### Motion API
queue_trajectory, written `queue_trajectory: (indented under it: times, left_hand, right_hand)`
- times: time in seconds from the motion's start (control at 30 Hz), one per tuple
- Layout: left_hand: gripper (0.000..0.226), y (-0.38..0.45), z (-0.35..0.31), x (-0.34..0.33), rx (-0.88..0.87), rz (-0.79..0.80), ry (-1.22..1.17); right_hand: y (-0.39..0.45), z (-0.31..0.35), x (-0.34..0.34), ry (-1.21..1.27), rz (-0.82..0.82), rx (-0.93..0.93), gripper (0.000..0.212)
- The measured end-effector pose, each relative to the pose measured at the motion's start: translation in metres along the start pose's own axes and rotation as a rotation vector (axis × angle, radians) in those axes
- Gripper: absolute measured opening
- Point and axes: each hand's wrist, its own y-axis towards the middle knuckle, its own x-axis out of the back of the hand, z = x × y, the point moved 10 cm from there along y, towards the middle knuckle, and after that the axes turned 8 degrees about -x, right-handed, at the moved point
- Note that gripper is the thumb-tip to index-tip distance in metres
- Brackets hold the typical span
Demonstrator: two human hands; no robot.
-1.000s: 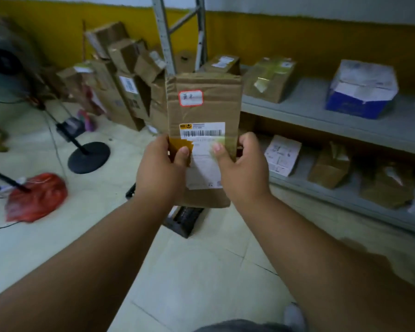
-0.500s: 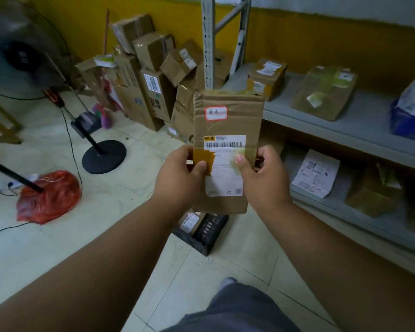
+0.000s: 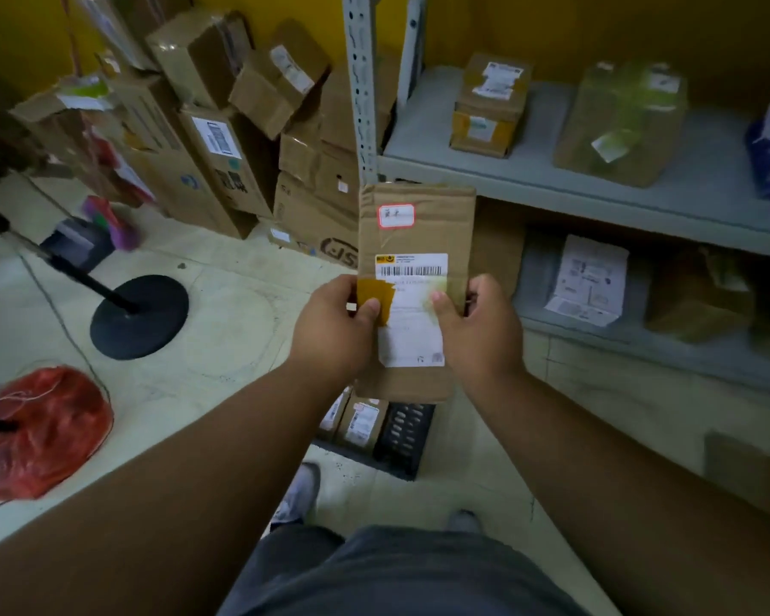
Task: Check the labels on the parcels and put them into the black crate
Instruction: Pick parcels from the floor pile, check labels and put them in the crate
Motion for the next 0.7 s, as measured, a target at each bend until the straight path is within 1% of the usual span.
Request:
queue_trajectory:
  times: [0.13,0.27,0.33,0.4,0.5,0.6,0.7]
  left_hand:
    - [0.020,0.045,0.041,-0.026,-0.031,0.214,0.007]
    - [0.013,0.088,0.093,-0.047,-0.043,0.330,0.003]
    - [0.015,0.105,0.122,-0.068,-0.029,0.376,0.008]
    - [0.019,0.112,0.157,-0.095,0.014,0.441,-0.001]
    - [0.016,0.111,0.224,-0.139,0.083,0.517,-0.010]
    - [0.020,0.108,0.304,-0.187,0.144,0.515,0.019]
    - [0.019,0.102,0.382,-0.236,0.234,0.506,0.048]
  right_hand:
    - [0.008,-0.022,-0.033,-0.021,-0.124,-0.149,0.021]
    - [0.013,-0.041,-0.081,-0.010,-0.181,-0.252,0.041]
    - [0.019,-0.061,-0.108,-0.045,-0.169,-0.304,0.047]
    - [0.021,-0.091,-0.135,-0.090,-0.143,-0.374,0.051]
    - [0.022,-0.150,-0.183,-0.145,-0.112,-0.455,0.054]
    - [0.030,-0.219,-0.239,-0.157,-0.062,-0.514,0.055]
    - [0.036,-0.287,-0.287,-0.212,-0.074,-0.547,0.054]
